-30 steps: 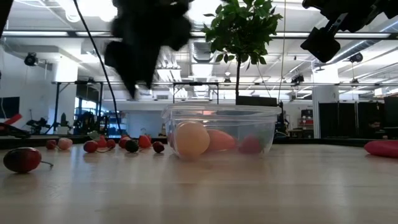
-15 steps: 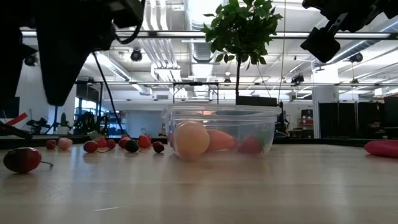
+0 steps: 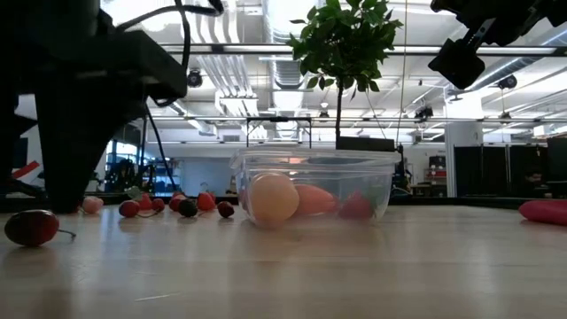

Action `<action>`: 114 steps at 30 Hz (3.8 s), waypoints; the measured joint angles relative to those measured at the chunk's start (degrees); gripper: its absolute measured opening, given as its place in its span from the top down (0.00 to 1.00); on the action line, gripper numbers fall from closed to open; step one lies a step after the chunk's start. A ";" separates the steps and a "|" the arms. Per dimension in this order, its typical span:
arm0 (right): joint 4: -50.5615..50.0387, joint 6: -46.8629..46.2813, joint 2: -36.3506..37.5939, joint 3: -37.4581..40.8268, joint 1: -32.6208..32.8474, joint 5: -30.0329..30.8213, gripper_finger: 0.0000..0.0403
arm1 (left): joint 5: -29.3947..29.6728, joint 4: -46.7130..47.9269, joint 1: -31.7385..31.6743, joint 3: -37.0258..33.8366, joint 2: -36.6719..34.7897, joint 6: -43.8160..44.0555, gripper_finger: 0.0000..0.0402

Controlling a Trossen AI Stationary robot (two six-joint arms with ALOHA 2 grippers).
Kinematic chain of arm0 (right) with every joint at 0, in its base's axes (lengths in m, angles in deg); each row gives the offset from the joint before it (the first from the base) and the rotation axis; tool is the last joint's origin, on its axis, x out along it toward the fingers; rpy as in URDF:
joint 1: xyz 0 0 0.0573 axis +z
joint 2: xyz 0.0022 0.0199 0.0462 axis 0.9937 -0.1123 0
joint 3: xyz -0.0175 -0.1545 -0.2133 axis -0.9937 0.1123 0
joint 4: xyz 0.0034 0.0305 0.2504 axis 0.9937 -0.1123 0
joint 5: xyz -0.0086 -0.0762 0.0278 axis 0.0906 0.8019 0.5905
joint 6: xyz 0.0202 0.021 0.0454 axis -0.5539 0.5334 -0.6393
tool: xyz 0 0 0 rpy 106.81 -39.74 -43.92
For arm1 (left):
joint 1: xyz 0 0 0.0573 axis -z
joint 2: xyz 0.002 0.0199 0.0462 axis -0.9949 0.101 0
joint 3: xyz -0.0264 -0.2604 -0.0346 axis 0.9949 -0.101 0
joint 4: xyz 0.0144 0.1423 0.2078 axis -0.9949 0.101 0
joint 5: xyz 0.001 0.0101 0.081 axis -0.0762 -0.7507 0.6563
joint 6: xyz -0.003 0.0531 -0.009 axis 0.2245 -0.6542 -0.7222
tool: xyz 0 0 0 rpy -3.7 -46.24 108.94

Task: Pick and placing Produce into tupperware
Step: Put the red cherry into the transparent bin

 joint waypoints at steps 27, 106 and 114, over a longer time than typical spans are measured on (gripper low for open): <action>0.01 0.00 0.01 0.00 0.01 0.01 0.23 | 1.79 -4.01 -0.13 -3.07 0.00 -0.14 0.60; 0.00 0.00 0.00 0.00 -0.02 -0.01 0.24 | 19.16 0.10 -15.92 6.43 -4.70 -82.87 0.44; 0.03 0.00 0.01 0.00 0.01 -0.01 0.23 | 22.14 -4.34 -14.01 -0.56 -9.79 -81.11 0.44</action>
